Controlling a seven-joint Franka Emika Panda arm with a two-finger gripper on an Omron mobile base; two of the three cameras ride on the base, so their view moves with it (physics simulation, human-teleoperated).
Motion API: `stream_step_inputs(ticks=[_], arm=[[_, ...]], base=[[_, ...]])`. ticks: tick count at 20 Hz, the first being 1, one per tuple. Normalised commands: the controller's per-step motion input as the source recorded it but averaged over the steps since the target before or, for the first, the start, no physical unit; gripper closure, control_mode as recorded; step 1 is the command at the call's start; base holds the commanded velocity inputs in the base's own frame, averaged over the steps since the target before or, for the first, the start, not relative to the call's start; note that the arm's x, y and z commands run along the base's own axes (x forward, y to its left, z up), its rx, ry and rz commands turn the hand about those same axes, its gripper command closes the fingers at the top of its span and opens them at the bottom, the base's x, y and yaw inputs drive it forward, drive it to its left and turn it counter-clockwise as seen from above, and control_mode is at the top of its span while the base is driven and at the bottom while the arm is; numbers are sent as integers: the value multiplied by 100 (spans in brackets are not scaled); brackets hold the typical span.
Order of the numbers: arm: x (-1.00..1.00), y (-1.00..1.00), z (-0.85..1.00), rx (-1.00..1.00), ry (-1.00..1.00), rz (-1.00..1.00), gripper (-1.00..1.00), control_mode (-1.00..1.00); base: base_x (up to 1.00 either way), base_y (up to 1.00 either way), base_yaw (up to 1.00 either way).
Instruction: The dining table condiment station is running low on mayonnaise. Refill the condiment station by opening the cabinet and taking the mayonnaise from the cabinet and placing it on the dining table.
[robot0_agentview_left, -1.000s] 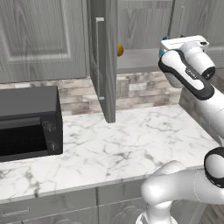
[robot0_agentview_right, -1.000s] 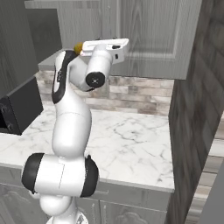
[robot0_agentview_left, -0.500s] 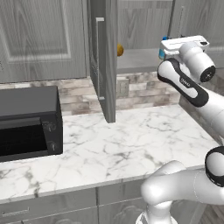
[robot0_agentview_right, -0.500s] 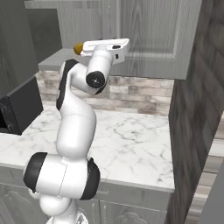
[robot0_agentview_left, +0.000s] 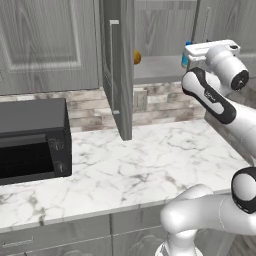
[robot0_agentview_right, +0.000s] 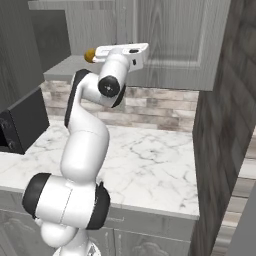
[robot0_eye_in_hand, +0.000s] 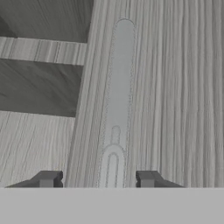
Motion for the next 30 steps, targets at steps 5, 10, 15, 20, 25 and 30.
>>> stream_step_inputs(ticks=[5, 10, 15, 20, 25, 30], arm=[[4, 0, -1, 0, 1, 0, 100, -100], [-1, 0, -15, 0, 0, 0, 100, -100], [-56, 0, -4, 0, 0, 0, 100, -100], [-100, -12, 0, 0, 0, 0, 100, -100], [-100, -38, 0, 6, 0, 0, 100, -100], [-100, -47, 0, 8, 0, 0, 100, -100]], base=[[0, 0, 0], [0, 0, 0], [0, 0, 0], [0, 0, 0], [0, 0, 0], [0, 0, 0]])
